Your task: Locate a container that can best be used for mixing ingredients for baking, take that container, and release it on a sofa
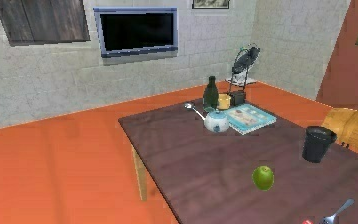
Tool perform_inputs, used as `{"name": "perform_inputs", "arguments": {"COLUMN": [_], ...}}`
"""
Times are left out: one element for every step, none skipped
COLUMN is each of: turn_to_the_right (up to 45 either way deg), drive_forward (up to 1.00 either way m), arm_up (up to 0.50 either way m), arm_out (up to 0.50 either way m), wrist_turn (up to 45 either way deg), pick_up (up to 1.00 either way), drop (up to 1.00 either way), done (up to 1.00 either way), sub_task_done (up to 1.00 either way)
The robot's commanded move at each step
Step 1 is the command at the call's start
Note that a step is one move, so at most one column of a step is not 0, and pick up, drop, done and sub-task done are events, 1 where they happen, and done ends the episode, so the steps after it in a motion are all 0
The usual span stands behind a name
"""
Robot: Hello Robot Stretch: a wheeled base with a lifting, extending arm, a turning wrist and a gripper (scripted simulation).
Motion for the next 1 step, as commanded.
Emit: {"name": "perform_inputs", "arguments": {"turn_to_the_right": [0.0], "drive_forward": [0.00], "arm_up": [0.50], "arm_out": [0.00], "wrist_turn": [0.0], "pick_up": [0.00], "drop": [0.00], "done": [0.00], "sub_task_done": [0.00]}}
